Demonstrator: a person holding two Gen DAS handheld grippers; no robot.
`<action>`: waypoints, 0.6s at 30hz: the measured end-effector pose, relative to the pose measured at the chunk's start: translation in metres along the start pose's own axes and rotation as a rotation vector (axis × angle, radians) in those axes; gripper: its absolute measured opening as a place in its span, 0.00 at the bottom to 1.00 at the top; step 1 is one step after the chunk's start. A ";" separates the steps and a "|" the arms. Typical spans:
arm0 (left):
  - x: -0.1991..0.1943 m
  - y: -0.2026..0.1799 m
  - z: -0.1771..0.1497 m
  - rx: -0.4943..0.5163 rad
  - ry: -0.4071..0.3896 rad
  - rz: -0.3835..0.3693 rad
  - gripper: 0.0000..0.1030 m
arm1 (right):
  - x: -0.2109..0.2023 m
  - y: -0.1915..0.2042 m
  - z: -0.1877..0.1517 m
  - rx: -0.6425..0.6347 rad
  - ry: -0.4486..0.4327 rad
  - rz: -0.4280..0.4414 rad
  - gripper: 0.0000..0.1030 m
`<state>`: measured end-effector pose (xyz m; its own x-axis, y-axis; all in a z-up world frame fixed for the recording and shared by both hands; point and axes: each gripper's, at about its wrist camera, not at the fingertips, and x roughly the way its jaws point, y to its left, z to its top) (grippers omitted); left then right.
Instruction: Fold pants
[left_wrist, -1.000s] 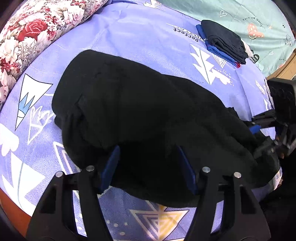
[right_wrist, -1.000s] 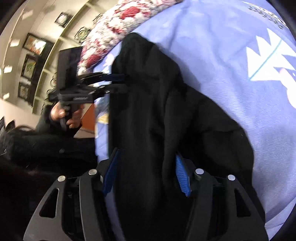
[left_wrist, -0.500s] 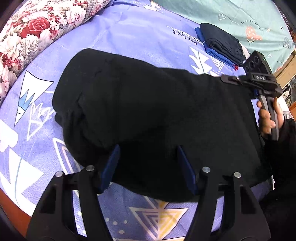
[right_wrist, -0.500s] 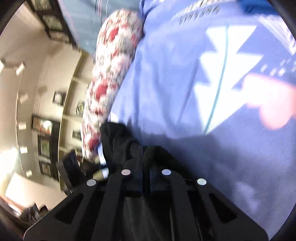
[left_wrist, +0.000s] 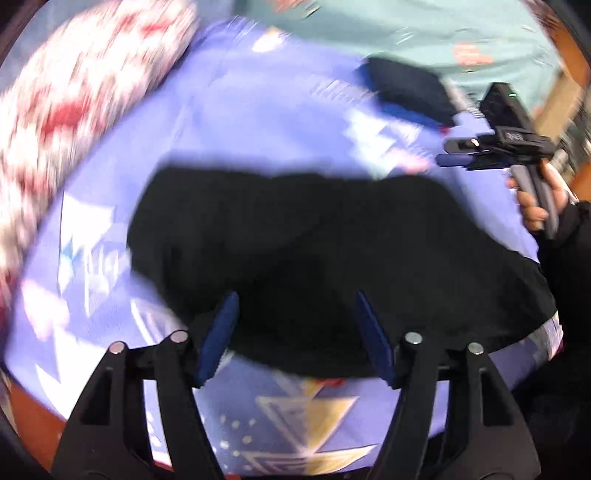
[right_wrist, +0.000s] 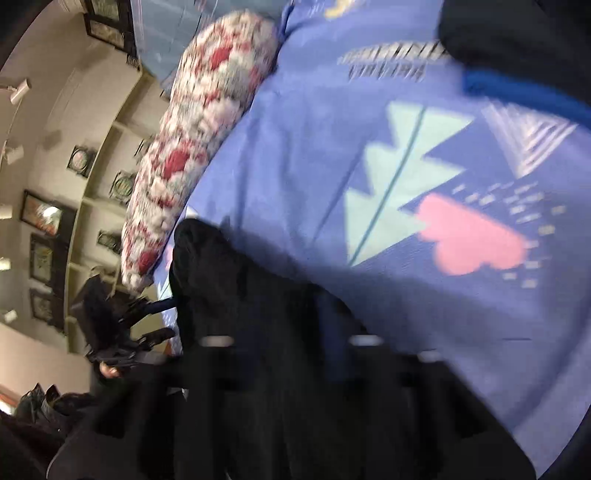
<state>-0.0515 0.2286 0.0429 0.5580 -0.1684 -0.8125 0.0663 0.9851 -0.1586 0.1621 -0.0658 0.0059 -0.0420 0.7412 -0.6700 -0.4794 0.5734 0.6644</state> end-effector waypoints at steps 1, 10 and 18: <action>-0.007 -0.007 0.009 0.027 -0.040 0.002 0.75 | -0.018 -0.003 -0.002 0.016 -0.065 -0.035 0.68; 0.078 0.066 0.026 -0.134 0.099 0.141 0.75 | -0.048 0.017 -0.110 0.142 -0.097 -0.162 0.62; 0.051 0.060 0.002 -0.079 0.035 0.182 0.75 | -0.103 -0.032 -0.237 0.362 -0.425 -0.288 0.49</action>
<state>-0.0170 0.2793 -0.0067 0.5261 0.0099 -0.8504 -0.0991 0.9938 -0.0498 -0.0260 -0.2433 -0.0252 0.4321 0.5710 -0.6981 -0.0897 0.7974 0.5968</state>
